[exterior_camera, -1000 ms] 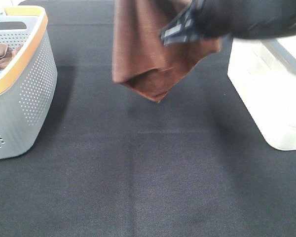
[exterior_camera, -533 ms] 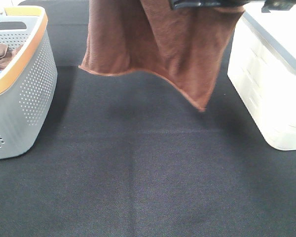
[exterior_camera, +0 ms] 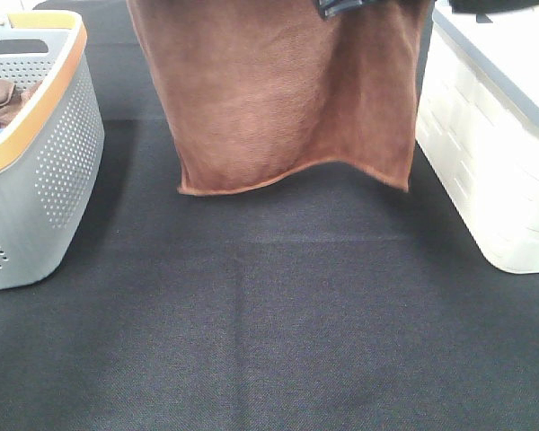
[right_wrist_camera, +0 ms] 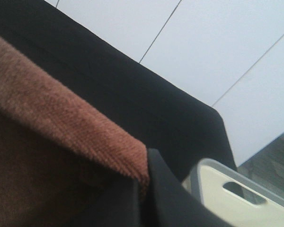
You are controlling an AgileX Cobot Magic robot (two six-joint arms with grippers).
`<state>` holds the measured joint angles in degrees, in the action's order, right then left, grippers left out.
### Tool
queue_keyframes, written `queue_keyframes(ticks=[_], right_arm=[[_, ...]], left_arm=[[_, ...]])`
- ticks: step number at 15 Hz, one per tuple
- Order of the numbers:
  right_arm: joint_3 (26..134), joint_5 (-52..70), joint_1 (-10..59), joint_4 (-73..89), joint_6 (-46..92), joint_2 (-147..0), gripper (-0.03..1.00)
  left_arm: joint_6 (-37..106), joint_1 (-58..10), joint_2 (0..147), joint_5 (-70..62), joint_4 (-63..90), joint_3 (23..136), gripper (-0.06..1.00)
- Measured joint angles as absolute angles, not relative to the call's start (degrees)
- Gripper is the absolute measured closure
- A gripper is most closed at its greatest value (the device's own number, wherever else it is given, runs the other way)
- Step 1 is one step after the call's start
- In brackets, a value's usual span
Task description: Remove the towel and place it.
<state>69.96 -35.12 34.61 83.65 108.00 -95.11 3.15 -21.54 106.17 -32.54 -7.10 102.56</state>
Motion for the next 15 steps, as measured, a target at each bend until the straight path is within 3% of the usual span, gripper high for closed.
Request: queue_keyframes(ticks=[5, 9, 12, 15], right_arm=[[87.09, -26.93, 25.55, 81.36, 107.37, -109.61, 0.97], [96.03, -25.38, 22.57, 80.44, 107.14, -118.89, 0.97], [95.34, -21.83, 22.35, 91.1, 108.23, -120.78, 0.97], [90.76, -21.37, 23.72, 98.89, 120.03, -120.49, 0.97]], left_arm=[[3.15, -19.82, 113.45, -9.97, -7.85, 102.56, 0.94], [4.98, -19.19, 116.83, 3.21, -9.11, 102.56, 0.94], [5.04, -19.19, 119.81, -7.68, -9.34, 102.56, 0.94], [5.16, -19.54, 120.32, -27.1, -6.88, 102.56, 0.94]])
